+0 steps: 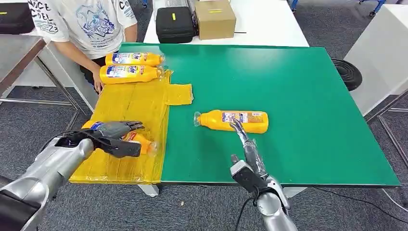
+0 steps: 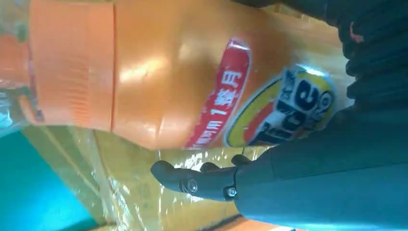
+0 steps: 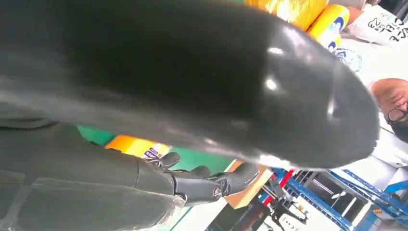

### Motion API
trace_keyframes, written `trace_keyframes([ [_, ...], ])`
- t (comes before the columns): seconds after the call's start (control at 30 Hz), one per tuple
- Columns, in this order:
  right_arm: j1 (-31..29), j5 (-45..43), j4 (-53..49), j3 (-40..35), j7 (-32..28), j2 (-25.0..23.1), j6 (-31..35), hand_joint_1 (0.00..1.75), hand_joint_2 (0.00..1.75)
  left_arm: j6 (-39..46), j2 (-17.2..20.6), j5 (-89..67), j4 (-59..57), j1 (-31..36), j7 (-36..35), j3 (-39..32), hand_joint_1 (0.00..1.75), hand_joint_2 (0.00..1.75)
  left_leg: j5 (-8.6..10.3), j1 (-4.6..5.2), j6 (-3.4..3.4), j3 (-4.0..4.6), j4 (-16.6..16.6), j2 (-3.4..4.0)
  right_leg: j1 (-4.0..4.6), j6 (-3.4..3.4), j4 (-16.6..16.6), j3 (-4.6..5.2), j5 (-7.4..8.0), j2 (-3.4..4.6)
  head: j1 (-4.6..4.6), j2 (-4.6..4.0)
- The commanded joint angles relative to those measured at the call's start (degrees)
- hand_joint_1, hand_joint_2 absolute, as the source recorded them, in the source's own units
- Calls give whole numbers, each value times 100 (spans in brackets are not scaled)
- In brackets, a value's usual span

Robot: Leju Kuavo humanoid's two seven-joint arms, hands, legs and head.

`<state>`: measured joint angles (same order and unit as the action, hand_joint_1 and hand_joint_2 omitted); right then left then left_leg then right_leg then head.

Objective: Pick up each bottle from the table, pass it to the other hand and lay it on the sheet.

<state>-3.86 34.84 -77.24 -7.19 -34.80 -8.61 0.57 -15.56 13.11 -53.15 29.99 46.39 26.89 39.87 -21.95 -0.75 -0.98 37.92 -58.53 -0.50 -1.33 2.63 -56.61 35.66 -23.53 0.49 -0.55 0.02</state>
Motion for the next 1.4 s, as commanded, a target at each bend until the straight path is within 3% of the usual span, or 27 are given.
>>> trace_keyframes([
  [0.03,-162,-5,394,57,6,17,13,0,0,-209,608,135,721,136,-48,288,0,175,-14,-7,2,-15,-4,9,10,-16,1,-18,-10,0,0,0],
  [0.33,-356,-23,616,-27,-1,49,-12,0,0,-290,864,-88,825,97,-38,690,0,175,-12,-4,1,-7,2,18,7,-14,6,-8,-6,9,0,0],
  [0.6,-558,-64,700,-36,49,95,-31,0,0,-1036,1463,142,1449,453,491,1142,0,175,-12,-10,3,12,-9,13,12,-15,-4,10,-7,5,2,0],
  [0.8,-589,-37,678,-26,29,240,56,0,0,-1329,1752,1247,2055,203,950,707,0,175,-7,-8,2,15,-4,12,9,-10,0,15,-4,5,2,0],
  [0.9,-760,142,674,-53,122,291,101,0,0,-1353,1677,1727,2232,0,1180,409,0,175,-8,-5,1,10,-1,15,5,-10,2,10,-4,7,2,0],
  [0.97,-870,381,613,-57,279,352,143,0,0,-1072,1385,2348,2483,-326,1311,2,0,175,-10,-4,0,7,-2,14,6,-12,1,5,-7,5,-2,0],
  [1.13,-981,776,500,-57,508,489,148,0,0,-596,893,3119,2637,-708,1311,-271,0,175,-4,1,-3,-3,9,-12,-1,-10,11,-11,-10,-22,2,0],
  [1.23,-1472,1162,1001,-84,896,776,60,0,0,-434,431,3118,2049,-682,1311,-761,0,175,-7,3,-3,-1,3,-10,0,-11,7,-9,-12,-19,2,0],
  [1.4,-2125,1379,1949,31,1005,1108,-50,0,0,-174,56,2871,1727,-762,1108,-1329,0,175,-1,4,-2,9,4,-2,-1,-6,8,4,0,-8,0,0],
])
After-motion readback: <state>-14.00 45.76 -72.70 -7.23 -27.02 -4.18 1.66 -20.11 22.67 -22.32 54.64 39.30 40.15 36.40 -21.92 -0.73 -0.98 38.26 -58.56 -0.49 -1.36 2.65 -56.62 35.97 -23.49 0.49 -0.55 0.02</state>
